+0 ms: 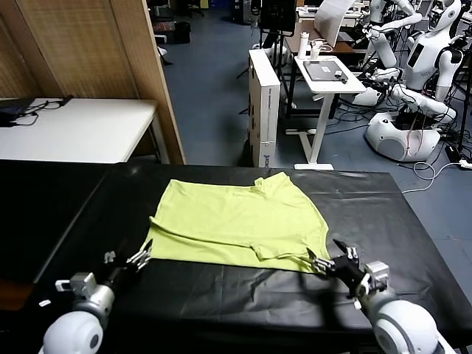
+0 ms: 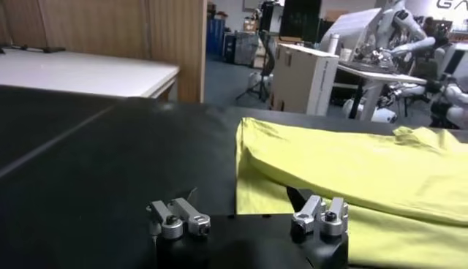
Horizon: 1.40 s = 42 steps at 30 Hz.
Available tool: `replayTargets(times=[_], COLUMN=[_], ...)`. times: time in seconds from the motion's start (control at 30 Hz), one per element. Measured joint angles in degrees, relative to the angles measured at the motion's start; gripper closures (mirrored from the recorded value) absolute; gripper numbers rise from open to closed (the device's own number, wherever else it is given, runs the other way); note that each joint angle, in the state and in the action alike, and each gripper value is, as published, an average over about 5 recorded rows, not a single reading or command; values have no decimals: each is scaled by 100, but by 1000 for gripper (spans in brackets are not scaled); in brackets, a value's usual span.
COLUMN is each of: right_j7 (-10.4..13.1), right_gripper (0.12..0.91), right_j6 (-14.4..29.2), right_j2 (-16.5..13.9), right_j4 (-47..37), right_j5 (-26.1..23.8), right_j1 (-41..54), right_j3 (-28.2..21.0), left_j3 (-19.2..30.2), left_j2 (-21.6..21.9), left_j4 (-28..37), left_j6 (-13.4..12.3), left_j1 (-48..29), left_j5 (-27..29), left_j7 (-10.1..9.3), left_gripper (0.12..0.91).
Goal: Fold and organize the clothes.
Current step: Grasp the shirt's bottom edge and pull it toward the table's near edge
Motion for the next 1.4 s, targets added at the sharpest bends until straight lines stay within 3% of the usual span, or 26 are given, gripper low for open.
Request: replayTargets(times=[0.4,0.67,0.8,0.9,1.07,1.23,1.4], right_j7=[4,23,34,47,129,358,550], right_gripper=[138,383,470,599,848,885,885], right_j6=[2,11,13,19,17,-188,-546], right_j2=[-1,7,19,11,-54,-131,-222], right_j4=[10,4,-6,-29,-36,76,289], right_j5=[-77,-70,-62,-51,51,420,787], right_j1=[-172,-168,-140,-108,-99,-149,-257], right_j3=[-103,-78,-77,-75,-40,22,96], left_j3=[72,85,83,77,76,30,-122], left_j2=[-129,-152,-143,-129,-127,-126,-119], left_j4=[177,186,197,214,252,176,-3], left_j6=[-74,-91,-104,-115,-131,-144,-115], left_j1=[26,24,31,35,40,121,330], left_j5=[119,141,151,187,257,329,407], left_j7=[82,99,115,154,203,203,129], left_gripper=[123,138,205,276,545,833,884])
